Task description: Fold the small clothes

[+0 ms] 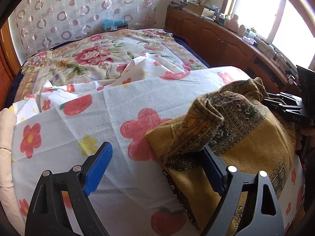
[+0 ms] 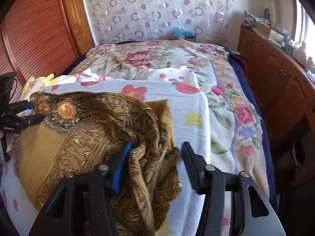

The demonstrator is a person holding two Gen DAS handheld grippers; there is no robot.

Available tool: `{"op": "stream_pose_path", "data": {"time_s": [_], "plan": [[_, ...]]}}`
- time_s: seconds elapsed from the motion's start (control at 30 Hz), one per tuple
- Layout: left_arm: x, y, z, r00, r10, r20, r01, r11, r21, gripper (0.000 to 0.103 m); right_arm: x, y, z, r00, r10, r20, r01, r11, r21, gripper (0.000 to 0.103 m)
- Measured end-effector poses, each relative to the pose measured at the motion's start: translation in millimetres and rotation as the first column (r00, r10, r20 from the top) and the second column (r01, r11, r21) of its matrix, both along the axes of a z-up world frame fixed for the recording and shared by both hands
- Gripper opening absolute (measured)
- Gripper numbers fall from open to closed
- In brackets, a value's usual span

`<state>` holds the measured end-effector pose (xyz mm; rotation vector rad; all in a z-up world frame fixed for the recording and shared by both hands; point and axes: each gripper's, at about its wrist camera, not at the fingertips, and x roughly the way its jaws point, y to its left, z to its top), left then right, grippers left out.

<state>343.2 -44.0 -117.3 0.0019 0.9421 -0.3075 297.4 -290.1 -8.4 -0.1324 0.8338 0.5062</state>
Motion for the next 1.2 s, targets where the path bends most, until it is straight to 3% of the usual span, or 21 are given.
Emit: {"op": "stream_pose_path", "data": {"time_s": [0.1, 0.17, 0.3, 0.37, 0.43, 0.83, 1.2], "plan": [[1, -4, 3, 0.999, -0.033, 0.006, 0.034, 0.999, -0.016, 0.079, 1, 1, 0, 0.999, 0.041, -0.007, -0.041, 0.999, -0.004, 0.032], [0, -6, 5, 0.998, -0.06, 0.006, 0.061, 0.997, -0.043, 0.065, 2, 0, 0, 0.998, 0.068, -0.009, -0.068, 0.998, 0.003, 0.02], [-1, -8, 5, 0.996, -0.091, -0.003, 0.09, 0.992, -0.092, 0.039, -4, -2, 0, 0.997, 0.069, 0.036, -0.069, 0.998, -0.011, 0.016], [-4, -7, 8, 0.995, -0.099, 0.005, 0.099, 0.989, -0.111, 0.021, -10, -4, 2, 0.997, 0.053, 0.061, -0.054, 0.998, 0.015, 0.015], [-11, -7, 15, 0.995, -0.089, 0.039, 0.093, 0.989, -0.117, 0.012, -17, -8, 6, 0.995, 0.033, 0.098, -0.037, 0.999, 0.034, 0.015], [-68, 18, 78, 0.977, -0.035, 0.212, 0.069, 0.985, -0.159, 0.007, -73, 8, 42, 0.948, 0.04, 0.317, -0.067, 0.995, 0.076, 0.014], [-133, 106, 108, 0.929, 0.167, 0.331, -0.09, 0.968, -0.234, 0.006, -88, 90, 68, 0.867, 0.224, 0.446, -0.266, 0.963, 0.033, 0.013]]}}
